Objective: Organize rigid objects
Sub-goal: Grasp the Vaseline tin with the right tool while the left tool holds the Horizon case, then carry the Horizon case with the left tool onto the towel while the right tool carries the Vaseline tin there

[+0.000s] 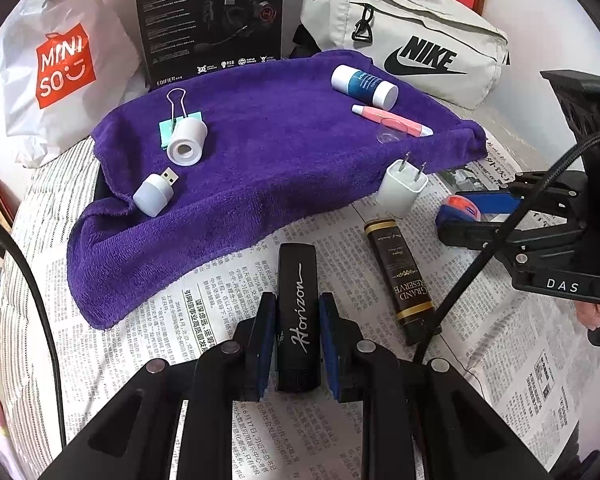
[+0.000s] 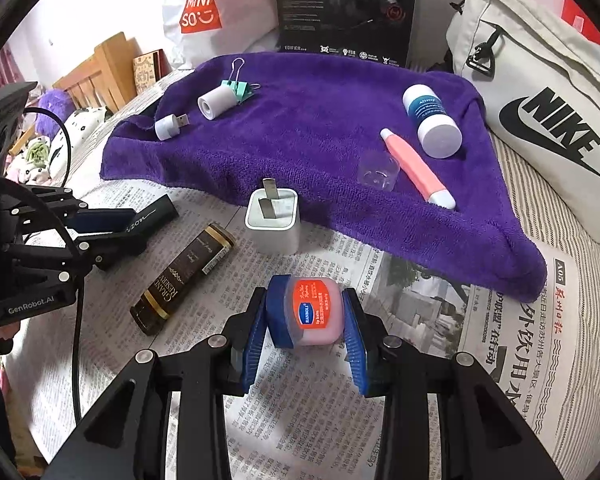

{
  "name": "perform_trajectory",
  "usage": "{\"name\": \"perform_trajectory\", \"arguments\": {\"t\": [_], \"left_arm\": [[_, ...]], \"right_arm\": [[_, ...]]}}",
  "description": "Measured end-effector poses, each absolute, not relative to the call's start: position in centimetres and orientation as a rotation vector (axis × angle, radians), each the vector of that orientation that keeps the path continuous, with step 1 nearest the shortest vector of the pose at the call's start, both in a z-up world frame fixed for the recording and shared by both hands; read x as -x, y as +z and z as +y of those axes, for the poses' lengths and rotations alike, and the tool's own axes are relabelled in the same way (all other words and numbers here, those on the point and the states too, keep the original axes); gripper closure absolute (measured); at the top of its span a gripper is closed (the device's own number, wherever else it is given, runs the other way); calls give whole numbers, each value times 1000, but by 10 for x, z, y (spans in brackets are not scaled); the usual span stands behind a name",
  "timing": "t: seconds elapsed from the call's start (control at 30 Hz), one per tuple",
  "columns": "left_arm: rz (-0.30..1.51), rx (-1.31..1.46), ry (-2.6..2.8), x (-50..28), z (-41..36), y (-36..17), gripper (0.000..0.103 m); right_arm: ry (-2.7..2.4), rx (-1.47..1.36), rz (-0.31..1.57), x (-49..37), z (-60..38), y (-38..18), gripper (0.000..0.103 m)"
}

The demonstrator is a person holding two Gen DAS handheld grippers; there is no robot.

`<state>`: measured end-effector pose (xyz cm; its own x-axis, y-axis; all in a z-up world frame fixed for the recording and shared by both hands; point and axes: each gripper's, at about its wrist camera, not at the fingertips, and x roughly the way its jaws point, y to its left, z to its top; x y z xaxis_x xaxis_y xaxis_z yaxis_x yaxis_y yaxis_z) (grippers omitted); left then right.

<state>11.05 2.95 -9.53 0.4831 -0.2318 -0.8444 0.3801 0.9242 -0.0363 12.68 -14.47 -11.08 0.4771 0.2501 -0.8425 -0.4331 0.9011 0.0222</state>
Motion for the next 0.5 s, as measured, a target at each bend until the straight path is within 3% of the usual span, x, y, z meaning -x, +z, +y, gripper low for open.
{"name": "perform_trajectory", "arguments": {"t": [0.5], "left_arm": [[984, -91, -367, -111, 49, -82, 82]], "right_arm": [[409, 137, 972, -119, -171, -89, 67]]}}
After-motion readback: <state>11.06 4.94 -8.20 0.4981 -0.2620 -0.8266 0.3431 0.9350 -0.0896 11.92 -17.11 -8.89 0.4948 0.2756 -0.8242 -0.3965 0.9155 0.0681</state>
